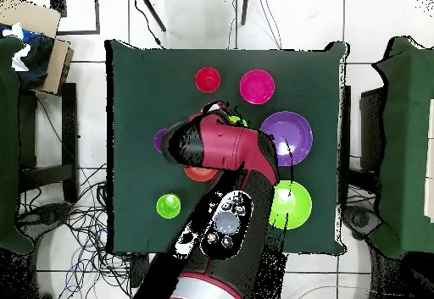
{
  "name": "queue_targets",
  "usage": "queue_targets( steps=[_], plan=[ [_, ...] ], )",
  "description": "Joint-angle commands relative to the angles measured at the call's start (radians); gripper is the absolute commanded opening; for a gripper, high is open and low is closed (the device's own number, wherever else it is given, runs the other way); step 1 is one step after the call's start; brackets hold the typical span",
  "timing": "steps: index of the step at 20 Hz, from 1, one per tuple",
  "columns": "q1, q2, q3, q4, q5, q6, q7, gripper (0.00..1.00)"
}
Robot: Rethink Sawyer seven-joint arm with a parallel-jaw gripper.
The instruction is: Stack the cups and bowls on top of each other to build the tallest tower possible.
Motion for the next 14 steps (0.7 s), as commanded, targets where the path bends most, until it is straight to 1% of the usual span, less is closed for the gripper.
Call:
queue_targets(
  steps=[1, 5, 14],
  plan=[
    [0.005, 0.05, 0.068, -0.001, 0.012, 0.051, 0.084, 1.0],
    [0.01, 0.062, 0.077, -0.013, 0.025, 0.048, 0.097, 1.0],
    [0.036, 0.108, 0.055, -0.113, 0.069, 0.113, 0.118, 1.0]
  ],
)
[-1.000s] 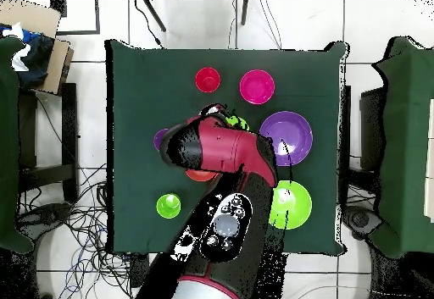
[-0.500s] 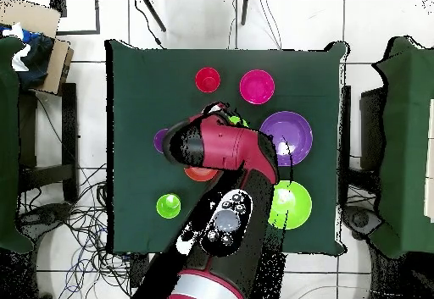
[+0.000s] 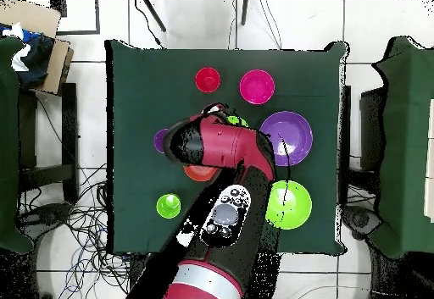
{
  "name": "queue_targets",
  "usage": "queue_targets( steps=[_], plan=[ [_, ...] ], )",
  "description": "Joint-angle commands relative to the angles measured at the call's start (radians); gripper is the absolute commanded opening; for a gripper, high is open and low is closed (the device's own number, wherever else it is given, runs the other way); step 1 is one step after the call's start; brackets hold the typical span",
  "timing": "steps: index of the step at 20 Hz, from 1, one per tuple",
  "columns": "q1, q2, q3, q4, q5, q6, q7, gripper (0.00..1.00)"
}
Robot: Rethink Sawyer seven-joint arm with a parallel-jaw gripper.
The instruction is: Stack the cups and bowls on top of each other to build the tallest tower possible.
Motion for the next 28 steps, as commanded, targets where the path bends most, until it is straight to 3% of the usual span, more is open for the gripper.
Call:
queue_targets(
  steps=[1, 17, 28],
  plan=[
    [0.036, 0.068, 0.052, -0.105, 0.055, 0.113, 0.124, 1.0],
    [0.081, 0.107, 0.008, -0.201, 0.149, 0.213, 0.147, 1.0],
    [0.075, 0.132, -0.005, -0.144, 0.138, 0.102, 0.112, 1.0]
  ],
)
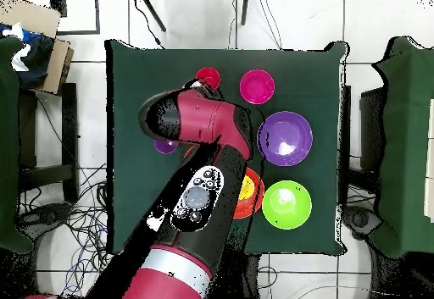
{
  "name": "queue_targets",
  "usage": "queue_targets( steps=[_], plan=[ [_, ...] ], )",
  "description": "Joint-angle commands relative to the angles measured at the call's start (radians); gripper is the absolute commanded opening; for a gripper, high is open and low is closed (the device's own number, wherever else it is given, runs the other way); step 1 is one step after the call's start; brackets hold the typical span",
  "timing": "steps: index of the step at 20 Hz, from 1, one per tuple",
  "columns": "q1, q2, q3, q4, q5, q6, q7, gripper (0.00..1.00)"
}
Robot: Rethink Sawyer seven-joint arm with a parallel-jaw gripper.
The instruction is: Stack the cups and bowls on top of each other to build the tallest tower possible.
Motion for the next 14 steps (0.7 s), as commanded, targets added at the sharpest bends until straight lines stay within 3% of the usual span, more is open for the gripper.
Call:
queue_targets(
  steps=[1, 14],
  plan=[
    [0.003, 0.059, 0.053, 0.017, -0.008, 0.006, 0.111, 1.0],
    [0.043, 0.201, -0.063, -0.117, 0.015, 0.017, 0.171, 1.0]
  ],
)
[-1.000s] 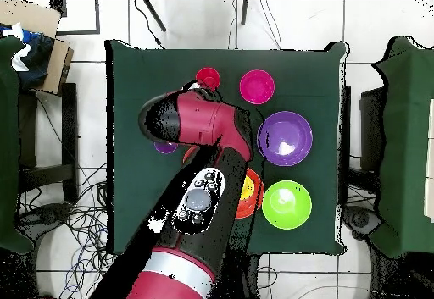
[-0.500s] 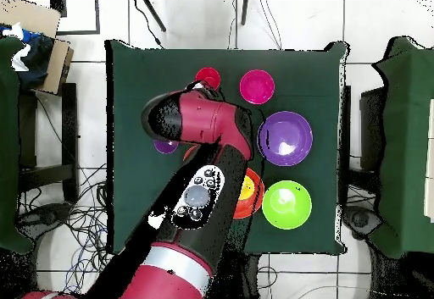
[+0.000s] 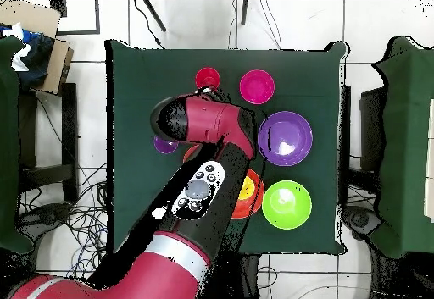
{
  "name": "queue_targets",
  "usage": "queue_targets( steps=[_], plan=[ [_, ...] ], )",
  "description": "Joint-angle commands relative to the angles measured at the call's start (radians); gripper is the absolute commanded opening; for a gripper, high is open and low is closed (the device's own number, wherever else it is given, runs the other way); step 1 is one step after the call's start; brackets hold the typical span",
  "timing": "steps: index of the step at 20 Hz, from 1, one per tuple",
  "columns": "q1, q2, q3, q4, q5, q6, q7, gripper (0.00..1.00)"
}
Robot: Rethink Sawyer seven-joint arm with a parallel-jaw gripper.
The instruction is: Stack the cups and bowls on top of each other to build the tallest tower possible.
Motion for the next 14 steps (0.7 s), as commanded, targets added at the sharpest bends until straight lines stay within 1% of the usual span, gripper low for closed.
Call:
queue_targets(
  steps=[1, 7, 14],
  plan=[
    [0.042, 0.133, -0.013, -0.111, 0.02, 0.023, 0.178, 1.0],
    [0.047, 0.198, -0.053, -0.172, 0.053, 0.031, 0.19, 1.0],
    [0.062, 0.228, -0.086, -0.193, 0.085, 0.04, 0.194, 1.0]
  ],
)
